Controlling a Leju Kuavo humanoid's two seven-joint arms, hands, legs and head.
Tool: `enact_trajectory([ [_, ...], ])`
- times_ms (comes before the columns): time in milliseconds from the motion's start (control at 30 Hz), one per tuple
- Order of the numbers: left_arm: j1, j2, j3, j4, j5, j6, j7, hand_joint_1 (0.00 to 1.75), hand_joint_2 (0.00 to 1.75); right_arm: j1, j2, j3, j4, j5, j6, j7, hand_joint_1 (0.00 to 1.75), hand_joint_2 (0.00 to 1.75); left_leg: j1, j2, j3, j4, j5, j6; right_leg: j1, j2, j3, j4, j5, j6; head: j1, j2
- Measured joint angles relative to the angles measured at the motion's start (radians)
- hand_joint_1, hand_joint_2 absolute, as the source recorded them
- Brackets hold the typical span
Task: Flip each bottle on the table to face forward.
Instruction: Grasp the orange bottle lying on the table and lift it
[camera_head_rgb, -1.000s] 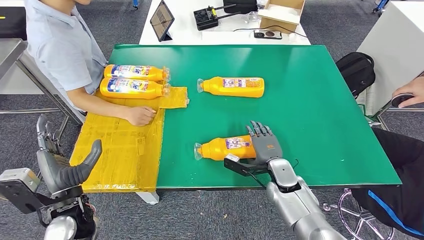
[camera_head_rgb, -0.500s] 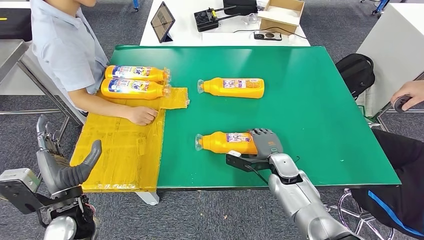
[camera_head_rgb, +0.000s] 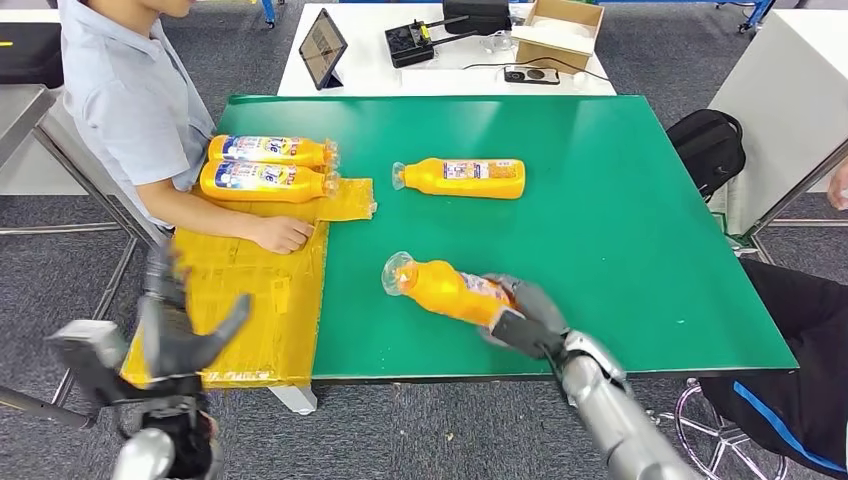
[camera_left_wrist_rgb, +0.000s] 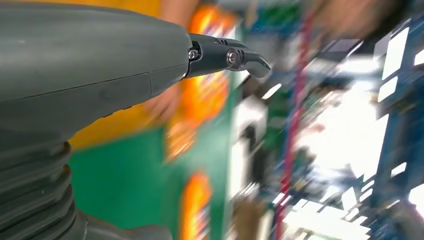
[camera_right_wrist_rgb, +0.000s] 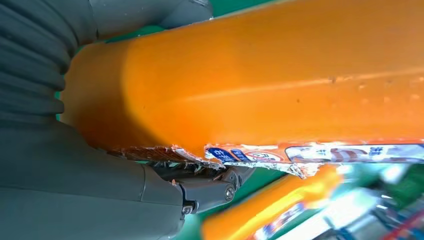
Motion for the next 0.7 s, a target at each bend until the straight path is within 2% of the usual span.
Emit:
enact_trajectory([
  [100, 0.018, -0.024, -0.056, 0.075, 0.040, -0.023, -0.003, 0.00, 1.75, 0.080, 0.042, -0.007, -0.130, -0.048, -0.055, -0.011, 1.68, 1.75, 0.000, 0.000, -0.007, 0.000, 0.000, 0.000, 0.000, 0.000, -0.006, 0.001, 0.000, 0.000, 0.000, 0.000],
  [167, 0.027, -0.036, -0.084, 0.105, 0.059, -0.030, -0.004, 0.00, 1.75, 0.111, 0.066, -0.007, -0.201, -0.042, -0.114, -0.005, 1.70, 1.75, 0.000, 0.000, -0.010, 0.000, 0.001, 0.000, 0.000, 0.000, -0.010, 0.001, 0.000, 0.000, 0.000, 0.000],
  [300, 0.038, -0.048, -0.127, 0.142, 0.123, -0.092, 0.002, 0.00, 1.75, 0.146, 0.103, -0.007, -0.319, -0.049, -0.230, -0.052, 1.42, 1.75, 0.000, -0.001, -0.013, 0.000, 0.001, 0.000, 0.000, -0.001, -0.012, 0.001, 0.000, 0.000, 0.000, 0.000],
  [367, 0.043, -0.049, -0.148, 0.158, 0.166, -0.139, 0.006, 0.00, 1.75, 0.160, 0.119, -0.007, -0.370, -0.058, -0.288, -0.092, 1.42, 1.75, 0.000, -0.001, -0.014, 0.000, 0.001, 0.000, 0.000, -0.001, -0.012, 0.001, 0.000, 0.000, 0.000, 0.000],
  [467, 0.046, -0.049, -0.175, 0.177, 0.184, -0.162, -0.007, 0.00, 1.75, 0.177, 0.140, -0.007, -0.420, -0.071, -0.313, -0.109, 1.36, 1.75, 0.000, -0.001, -0.015, 0.000, 0.001, 0.000, 0.000, 0.000, -0.013, 0.000, -0.001, 0.000, 0.000, 0.000],
  [567, 0.048, -0.042, -0.209, 0.184, 0.049, -0.106, -0.041, 0.00, 1.75, 0.184, 0.158, -0.007, -0.434, -0.085, -0.324, -0.119, 1.34, 1.75, 0.000, -0.001, -0.015, 0.000, 0.001, 0.000, 0.000, -0.001, -0.014, 0.000, -0.001, 0.000, 0.000, 0.000],
  [633, 0.046, -0.032, -0.245, 0.187, -0.113, -0.045, -0.052, 0.00, 1.75, 0.185, 0.169, -0.007, -0.434, -0.089, -0.334, -0.128, 1.41, 1.75, 0.000, -0.001, -0.015, 0.000, 0.001, 0.000, 0.000, -0.001, -0.014, 0.000, -0.001, 0.000, 0.000, 0.000],
  [700, 0.044, -0.024, -0.275, 0.191, -0.190, -0.022, -0.052, 0.00, 1.75, 0.185, 0.178, -0.007, -0.434, -0.091, -0.338, -0.132, 1.49, 1.75, 0.000, -0.001, -0.015, 0.000, 0.001, 0.000, 0.000, -0.001, -0.014, 0.000, -0.001, 0.000, 0.000, 0.000],
])
